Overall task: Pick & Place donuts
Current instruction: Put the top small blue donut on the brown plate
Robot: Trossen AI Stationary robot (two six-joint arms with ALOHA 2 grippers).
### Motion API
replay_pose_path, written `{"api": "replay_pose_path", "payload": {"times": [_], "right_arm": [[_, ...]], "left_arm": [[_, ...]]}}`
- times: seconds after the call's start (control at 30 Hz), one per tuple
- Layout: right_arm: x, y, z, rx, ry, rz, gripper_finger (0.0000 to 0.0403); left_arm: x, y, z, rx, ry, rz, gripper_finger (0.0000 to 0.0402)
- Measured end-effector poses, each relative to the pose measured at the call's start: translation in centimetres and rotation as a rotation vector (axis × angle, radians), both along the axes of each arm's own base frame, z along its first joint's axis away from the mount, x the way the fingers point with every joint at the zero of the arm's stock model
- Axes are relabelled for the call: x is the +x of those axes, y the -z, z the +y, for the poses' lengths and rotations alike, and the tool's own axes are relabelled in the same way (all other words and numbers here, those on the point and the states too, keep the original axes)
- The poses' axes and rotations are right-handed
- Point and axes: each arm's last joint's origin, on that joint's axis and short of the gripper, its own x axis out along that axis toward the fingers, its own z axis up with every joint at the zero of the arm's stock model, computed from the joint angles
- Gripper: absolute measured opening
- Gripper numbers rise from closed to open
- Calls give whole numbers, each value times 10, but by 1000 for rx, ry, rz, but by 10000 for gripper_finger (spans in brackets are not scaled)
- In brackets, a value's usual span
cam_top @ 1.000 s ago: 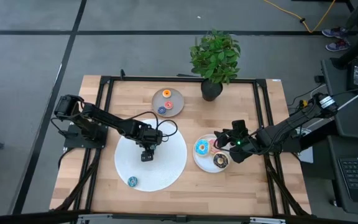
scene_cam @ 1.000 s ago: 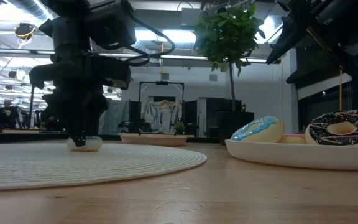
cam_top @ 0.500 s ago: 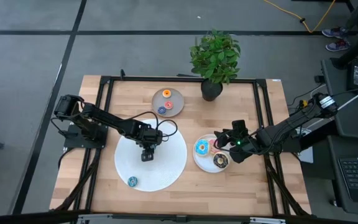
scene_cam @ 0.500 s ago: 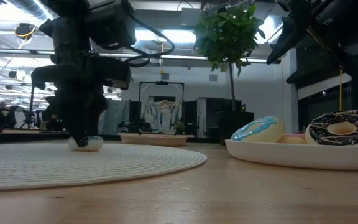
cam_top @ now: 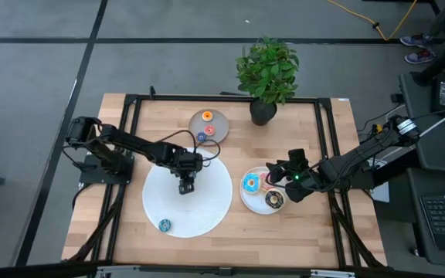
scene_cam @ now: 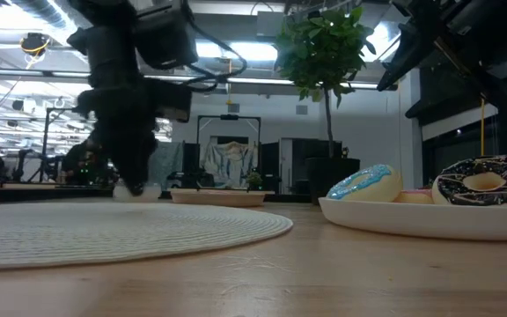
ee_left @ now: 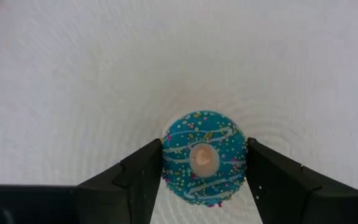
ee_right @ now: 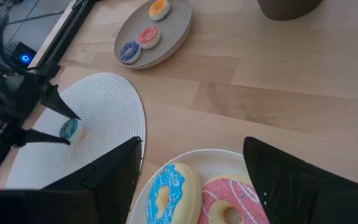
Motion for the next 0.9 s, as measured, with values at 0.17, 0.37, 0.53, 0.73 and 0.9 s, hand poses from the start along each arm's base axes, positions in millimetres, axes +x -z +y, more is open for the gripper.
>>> {"api": "replay_pose_path", "payload": {"times": [0.17, 0.37, 0.53, 0.73, 0.9], "right_arm": [[0, 0, 0, -1, 0, 1, 283], [0, 0, 0, -2, -2, 1, 283], [0, 0, 0, -2, -2, 1, 283], [0, 0, 0, -2, -2, 1, 283], [0, 0, 0, -2, -2, 2, 283]], "left_arm": [[8, -20, 18, 26, -36, -77, 212], [14, -38, 56, 82, -120, -139, 212], [9, -44, 95, 114, -212, -150, 214], [-8, -45, 144, 135, -376, -155, 211], [-21, -43, 175, 103, -468, -187, 209]]}}
